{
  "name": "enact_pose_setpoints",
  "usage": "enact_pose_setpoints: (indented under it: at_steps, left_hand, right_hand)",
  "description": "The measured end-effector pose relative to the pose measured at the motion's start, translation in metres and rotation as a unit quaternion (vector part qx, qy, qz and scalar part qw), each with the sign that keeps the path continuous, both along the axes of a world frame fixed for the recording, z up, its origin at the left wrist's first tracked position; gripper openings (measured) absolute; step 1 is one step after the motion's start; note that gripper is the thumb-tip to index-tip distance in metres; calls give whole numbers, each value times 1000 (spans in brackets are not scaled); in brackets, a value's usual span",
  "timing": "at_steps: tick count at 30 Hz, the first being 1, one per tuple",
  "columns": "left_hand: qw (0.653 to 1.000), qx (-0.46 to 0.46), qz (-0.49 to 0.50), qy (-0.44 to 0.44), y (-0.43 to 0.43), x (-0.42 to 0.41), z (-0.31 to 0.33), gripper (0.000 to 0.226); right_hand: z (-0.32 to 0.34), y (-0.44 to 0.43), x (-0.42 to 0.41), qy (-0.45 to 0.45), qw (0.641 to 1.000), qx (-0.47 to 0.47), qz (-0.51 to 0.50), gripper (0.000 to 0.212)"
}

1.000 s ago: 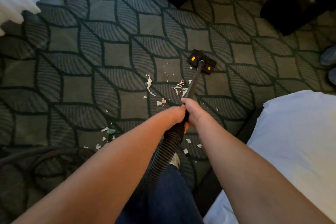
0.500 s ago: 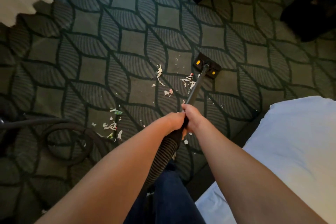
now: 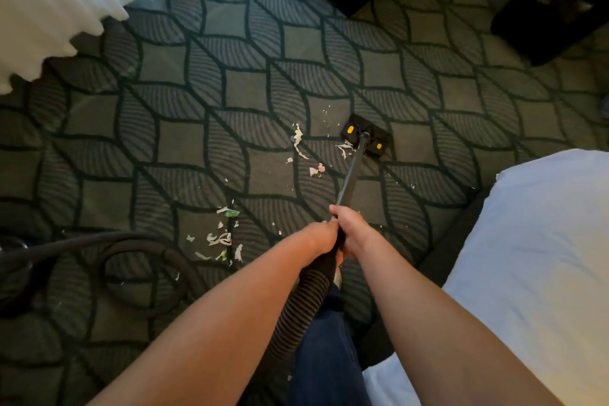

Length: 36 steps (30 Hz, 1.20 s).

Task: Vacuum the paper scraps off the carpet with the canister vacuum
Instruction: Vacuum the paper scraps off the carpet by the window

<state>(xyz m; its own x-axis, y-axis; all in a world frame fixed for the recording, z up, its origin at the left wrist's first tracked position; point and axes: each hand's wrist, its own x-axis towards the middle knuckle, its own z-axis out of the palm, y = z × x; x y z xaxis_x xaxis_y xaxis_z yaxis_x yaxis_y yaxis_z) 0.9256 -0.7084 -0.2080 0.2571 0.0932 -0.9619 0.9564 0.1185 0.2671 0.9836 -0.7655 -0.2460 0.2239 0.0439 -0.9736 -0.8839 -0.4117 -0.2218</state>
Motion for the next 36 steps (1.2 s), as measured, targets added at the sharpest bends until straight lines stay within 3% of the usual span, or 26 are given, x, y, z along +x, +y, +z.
enact_pose_setpoints:
  at_steps: [8, 19, 28, 36]
  left_hand:
    - [1000, -14, 8, 8, 29, -94, -21, 68]
    - [999, -45, 2, 14, 47, -172, -4, 55]
    - [998, -51, 9, 22, 49, -195, 1, 58]
    - [998, -37, 38, 22, 19, -204, -5, 69]
  right_hand:
    - [-16, 24, -93, -5, 999, 5, -34, 35]
    - [-6, 40, -172, 1, 998, -13, -57, 32]
    - [-7, 44, -196, 14, 999, -13, -33, 38]
    - [-12, 19, -203, 27, 998, 19, -50, 29]
